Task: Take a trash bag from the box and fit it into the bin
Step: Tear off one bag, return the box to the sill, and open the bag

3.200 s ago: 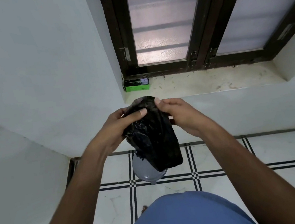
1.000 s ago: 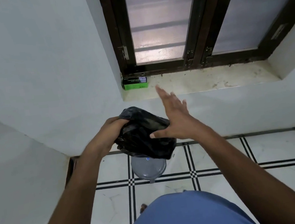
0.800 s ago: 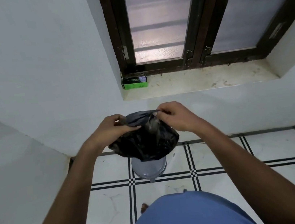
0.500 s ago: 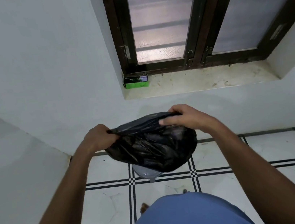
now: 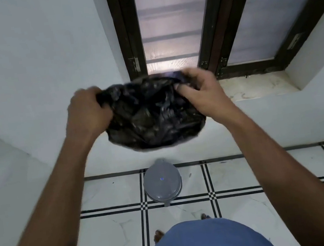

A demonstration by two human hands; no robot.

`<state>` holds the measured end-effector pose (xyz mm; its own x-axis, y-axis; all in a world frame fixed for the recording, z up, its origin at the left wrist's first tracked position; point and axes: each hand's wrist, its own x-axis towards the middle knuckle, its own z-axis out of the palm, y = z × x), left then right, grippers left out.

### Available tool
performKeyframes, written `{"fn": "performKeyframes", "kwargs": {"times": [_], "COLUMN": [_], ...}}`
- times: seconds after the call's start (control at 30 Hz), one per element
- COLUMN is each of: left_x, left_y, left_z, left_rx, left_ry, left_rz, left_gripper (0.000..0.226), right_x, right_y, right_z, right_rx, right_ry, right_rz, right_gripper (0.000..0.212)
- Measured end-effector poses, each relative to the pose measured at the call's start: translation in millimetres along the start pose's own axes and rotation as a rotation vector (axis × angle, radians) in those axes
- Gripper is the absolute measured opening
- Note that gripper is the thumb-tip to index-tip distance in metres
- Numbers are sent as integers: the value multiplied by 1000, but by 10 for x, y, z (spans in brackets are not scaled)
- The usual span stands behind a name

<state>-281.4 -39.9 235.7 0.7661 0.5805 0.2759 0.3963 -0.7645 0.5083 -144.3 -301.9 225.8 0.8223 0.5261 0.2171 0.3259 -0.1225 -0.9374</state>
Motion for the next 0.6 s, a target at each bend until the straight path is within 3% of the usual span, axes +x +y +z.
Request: {"fn": "performKeyframes", "kwargs": {"times": [0.07,0.1,0.13,0.17,0.2,0.3,0.33,0.37,0.43,0.5,0.6], "left_x": [-175,-260,-355,-429,-481,-720,-833,-869,-831,-712,-666], "left_y": [189,215,137,-5,-238,-908,-1060,-1119,-1103,-946,-601], "left_z": [-28,47,217,438,684,1203,1284,1297,1284,1225,1051], "left_rx": [-96,-124,-91,14,133,266,193,153,142,91,-103], "left_ry": [510,630,632,506,248,-784,-987,-1043,-863,-450,172], "left_rz": [164,215,241,236,200,-107,-206,-287,-346,-291,-178], "left_gripper": [33,35,35,32,26,20,21,18,24,44,31], "right_x": [-42,-91,-162,-223,-294,-513,-595,-611,-554,-413,-331], "right_y": [-7,80,239,465,734,1490,1631,1695,1698,1514,1166], "right_z": [139,190,231,250,257,189,162,135,93,95,167], "right_rx": [-259,-325,-390,-470,-583,-892,-924,-929,-909,-911,-689], "right_ry": [512,626,615,502,314,-389,-538,-579,-460,-188,259], "right_rz": [-374,-472,-500,-444,-296,358,479,529,498,329,-46], "right_gripper": [22,26,30,34,35,23,24,28,39,46,52]}}
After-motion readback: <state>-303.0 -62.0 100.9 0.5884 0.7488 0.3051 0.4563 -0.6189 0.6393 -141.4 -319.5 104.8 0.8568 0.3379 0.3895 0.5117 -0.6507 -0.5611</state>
